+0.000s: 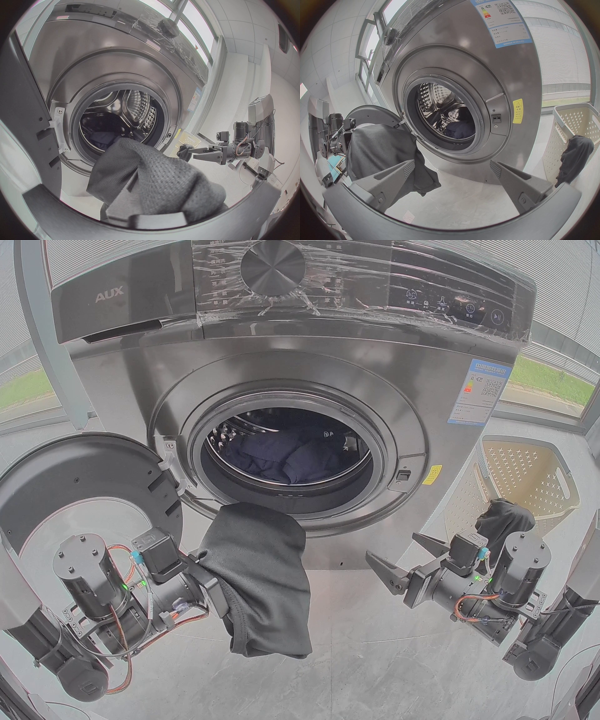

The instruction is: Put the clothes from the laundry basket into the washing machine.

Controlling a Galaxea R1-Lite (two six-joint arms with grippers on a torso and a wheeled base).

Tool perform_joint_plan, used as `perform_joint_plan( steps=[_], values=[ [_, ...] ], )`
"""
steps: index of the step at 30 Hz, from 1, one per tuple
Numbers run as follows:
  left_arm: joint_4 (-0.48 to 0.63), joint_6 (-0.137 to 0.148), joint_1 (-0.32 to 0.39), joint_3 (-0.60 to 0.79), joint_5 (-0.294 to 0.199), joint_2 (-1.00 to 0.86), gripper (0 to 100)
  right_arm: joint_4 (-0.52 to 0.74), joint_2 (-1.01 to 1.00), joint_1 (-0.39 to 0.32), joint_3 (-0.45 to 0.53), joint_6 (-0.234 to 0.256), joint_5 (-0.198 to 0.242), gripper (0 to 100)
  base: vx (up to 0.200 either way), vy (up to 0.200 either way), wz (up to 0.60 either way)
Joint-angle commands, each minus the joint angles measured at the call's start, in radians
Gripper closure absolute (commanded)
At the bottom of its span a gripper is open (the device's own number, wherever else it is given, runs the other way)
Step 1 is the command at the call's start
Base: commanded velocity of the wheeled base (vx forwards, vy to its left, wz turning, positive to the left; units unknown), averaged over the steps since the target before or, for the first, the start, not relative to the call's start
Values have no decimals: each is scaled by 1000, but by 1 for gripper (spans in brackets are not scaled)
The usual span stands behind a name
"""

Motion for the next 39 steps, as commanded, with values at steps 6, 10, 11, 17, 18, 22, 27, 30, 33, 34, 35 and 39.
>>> perform_joint_plan(
  steps=[6, 10, 11, 17, 18, 22, 27, 30, 33, 34, 35, 39],
  values=[
    [-2, 22, -10, 5, 2, 17, 100, 0, 5, 3, 43, -5, 1, 0, 33, 0, 0],
    [-2, 25, -18, 13, 2, 17, 100, 0, 11, 12, 61, -5, 1, 0, 0, 0, 0],
    [-2, 25, -18, 14, 2, 18, 100, 0, 19, 15, 61, -5, 1, 0, 200, 0, 0],
    [-2, 25, -19, 16, 2, 18, 100, 0, 21, 33, 61, -3, -1, 0, 200, 0, 0],
    [-2, 26, -19, 16, 2, 18, 100, 0, 21, 33, 61, -3, -1, 0, 200, 0, 0],
    [-2, 26, -38, 19, 2, 18, 100, 0, 19, 42, 66, -2, -1, 0, 200, 0, 0],
    [-2, 26, -64, 33, 2, 20, 100, 0, 18, 53, 72, -2, 1, 0, 0, 0, 0],
    [-2, 26, -64, 33, 2, 20, 100, 0, 18, 55, 74, -2, 1, 0, 0, 0, 0],
    [-2, 25, -70, 36, 2, 14, 100, 0, 13, 72, 83, -3, 2, 0, 0, 0, 0],
    [-2, 23, -72, 34, 2, 9, 100, 0, 11, 78, 86, -3, 2, 0, 0, 0, 0],
    [-2, 22, -73, 30, 2, 8, 100, 0, 8, 84, 94, -5, 2, 0, 0, 0, 0],
    [1, 8, -88, -9, 15, 29, 100, 2, -22, 105, 107, -6, 4, 0, 0, 0, 0]
  ],
)
